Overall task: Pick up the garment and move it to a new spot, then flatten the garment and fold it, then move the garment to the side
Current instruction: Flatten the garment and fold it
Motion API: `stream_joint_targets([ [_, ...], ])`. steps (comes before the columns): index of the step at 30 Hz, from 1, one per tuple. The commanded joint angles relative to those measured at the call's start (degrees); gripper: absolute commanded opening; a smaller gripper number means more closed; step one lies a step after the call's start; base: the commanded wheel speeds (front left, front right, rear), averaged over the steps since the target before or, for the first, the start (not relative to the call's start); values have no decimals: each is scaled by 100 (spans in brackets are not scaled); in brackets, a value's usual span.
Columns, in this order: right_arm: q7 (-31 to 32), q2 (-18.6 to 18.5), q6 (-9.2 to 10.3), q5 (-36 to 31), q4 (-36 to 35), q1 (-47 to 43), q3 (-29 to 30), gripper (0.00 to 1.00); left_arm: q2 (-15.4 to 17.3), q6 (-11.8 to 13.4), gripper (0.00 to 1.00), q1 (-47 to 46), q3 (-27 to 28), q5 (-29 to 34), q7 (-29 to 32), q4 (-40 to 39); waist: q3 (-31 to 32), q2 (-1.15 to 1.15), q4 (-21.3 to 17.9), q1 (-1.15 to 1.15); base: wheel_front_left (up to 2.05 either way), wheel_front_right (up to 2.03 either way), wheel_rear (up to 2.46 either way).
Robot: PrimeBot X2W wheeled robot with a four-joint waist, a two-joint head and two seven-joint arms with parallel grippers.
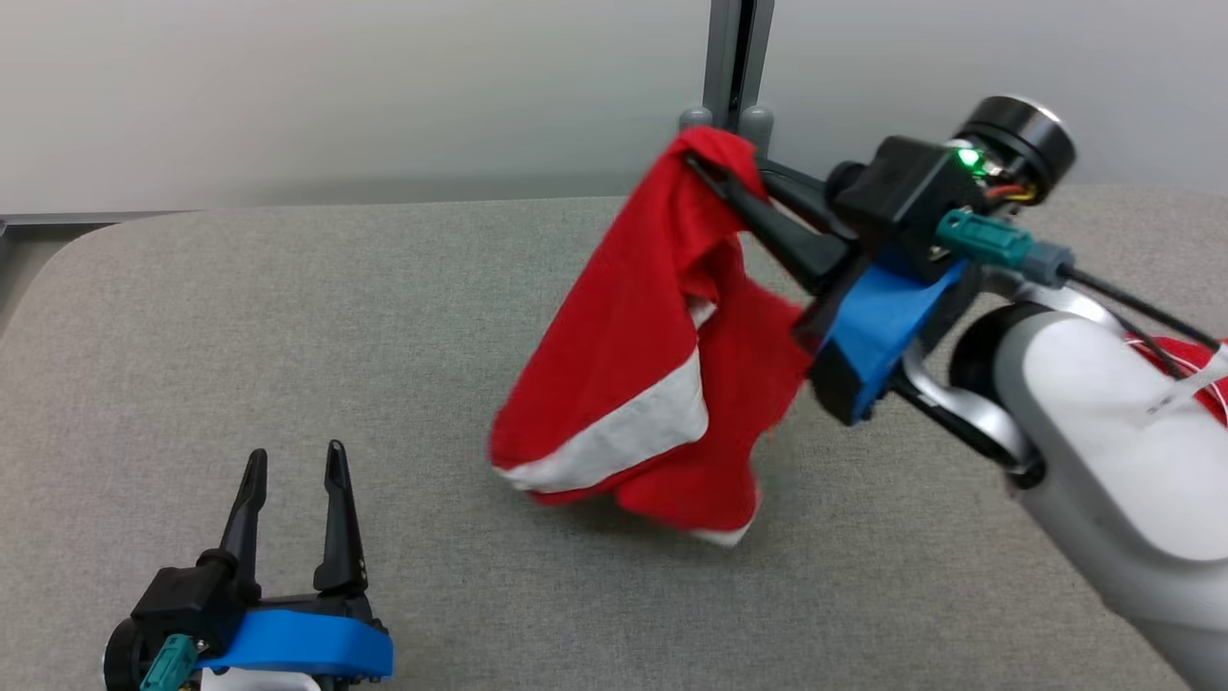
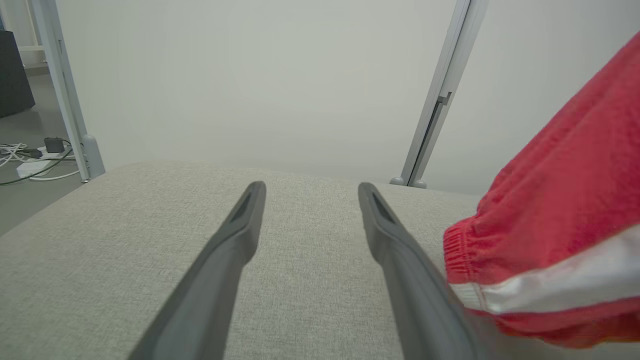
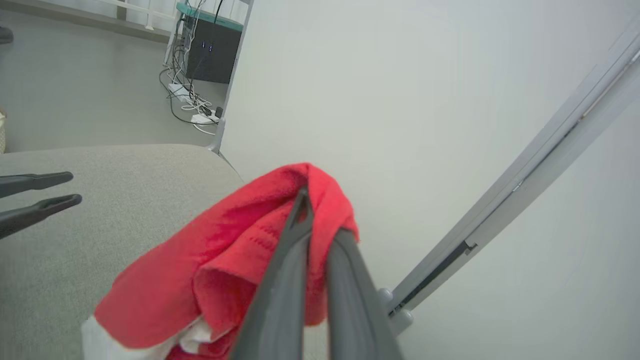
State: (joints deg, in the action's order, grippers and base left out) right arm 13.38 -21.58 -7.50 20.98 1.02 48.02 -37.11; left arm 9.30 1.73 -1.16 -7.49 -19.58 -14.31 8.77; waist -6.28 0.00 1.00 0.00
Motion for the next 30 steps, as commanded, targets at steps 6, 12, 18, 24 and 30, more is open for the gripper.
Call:
stream_joint_targets([
  [6, 259, -718, 1, 366, 589, -1142, 534, 0, 28, -16, 100, 19, -74, -2, -18, -54, -42, 0, 68, 0, 0, 0, 0],
  [12, 42, -838, 1, 452, 1477, -1847, 994, 0, 64, -23, 100, -124, -113, 5, 11, -89, -237, 0, 122, 0, 0, 0, 0],
  [18, -841, -631, 0, 4, 2608, -1775, 1731, 100, 122, -50, 100, -249, -123, 1, 19, -63, -366, 0, 116, 0, 0, 0, 0],
  [24, -1241, -266, 1, -149, 2887, -1821, 2065, 100, 153, -55, 100, -240, -148, -34, 18, 18, -199, 0, 28, 0, 0, 0, 0],
  [30, -518, 44, 0, 227, 2320, -2543, 2060, 100, 141, -39, 100, -111, -161, -72, 4, 98, 27, 0, -48, 0, 0, 0, 0],
])
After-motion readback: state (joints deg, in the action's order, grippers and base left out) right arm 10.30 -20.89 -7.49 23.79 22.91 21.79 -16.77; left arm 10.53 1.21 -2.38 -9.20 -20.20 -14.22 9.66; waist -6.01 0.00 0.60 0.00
